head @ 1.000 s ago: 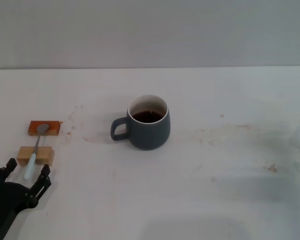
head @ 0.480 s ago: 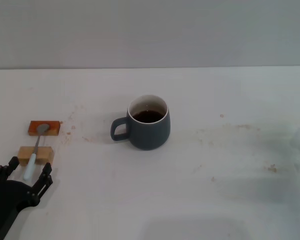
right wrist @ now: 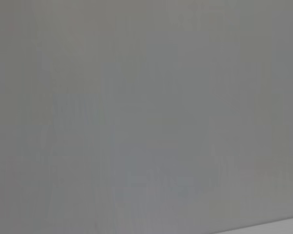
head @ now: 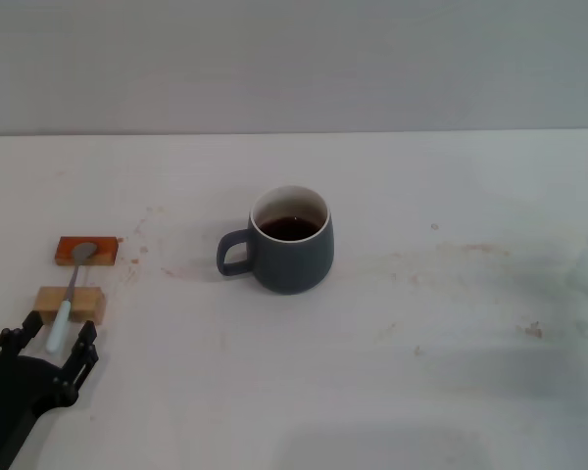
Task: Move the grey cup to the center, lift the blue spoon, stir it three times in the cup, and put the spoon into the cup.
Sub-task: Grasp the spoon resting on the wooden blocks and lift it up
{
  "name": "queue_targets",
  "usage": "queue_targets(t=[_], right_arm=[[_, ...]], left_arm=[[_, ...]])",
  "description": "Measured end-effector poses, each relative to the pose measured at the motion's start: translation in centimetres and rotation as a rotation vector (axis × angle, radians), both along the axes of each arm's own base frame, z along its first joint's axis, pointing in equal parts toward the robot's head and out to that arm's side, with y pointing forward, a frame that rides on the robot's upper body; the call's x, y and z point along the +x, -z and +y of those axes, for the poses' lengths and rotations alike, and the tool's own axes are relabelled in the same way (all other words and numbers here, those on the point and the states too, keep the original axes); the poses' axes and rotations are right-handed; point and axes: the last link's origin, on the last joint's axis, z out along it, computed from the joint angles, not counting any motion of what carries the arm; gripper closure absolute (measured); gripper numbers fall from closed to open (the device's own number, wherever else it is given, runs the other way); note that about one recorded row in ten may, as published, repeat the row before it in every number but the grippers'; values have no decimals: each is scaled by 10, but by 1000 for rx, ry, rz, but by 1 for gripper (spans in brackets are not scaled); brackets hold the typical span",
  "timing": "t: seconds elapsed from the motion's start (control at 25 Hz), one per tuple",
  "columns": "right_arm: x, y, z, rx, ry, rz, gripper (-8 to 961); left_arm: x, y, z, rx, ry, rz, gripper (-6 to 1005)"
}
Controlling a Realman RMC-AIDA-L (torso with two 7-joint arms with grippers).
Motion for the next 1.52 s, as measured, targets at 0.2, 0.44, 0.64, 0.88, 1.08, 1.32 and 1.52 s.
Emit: queue_targets(t=[0.2, 0.44, 0.64, 0.88, 1.08, 1.32, 1.52], right_arm=[[0, 0, 0, -1, -3, -1, 954], [-1, 1, 0, -4, -5, -2, 954], [-1, 1, 0, -6, -7, -2, 954], [-1, 1, 0, -6, -8, -2, 954], [-2, 1, 0, -6, -8, -1, 954], [-2, 1, 0, -6, -8, 0, 954], [-2, 1, 0, -6, -8, 0, 954]], left_arm=[[0, 0, 0, 2, -2, 0, 320], [0, 0, 0, 0, 0, -2, 362], [0, 0, 1, 1, -1, -3, 445], [-1, 0, 1, 2, -6, -2, 525], [-1, 0, 1, -1, -12, 0, 524], [-1, 0, 2, 2, -12, -5, 540], [0, -1, 3, 0, -6, -6, 570]])
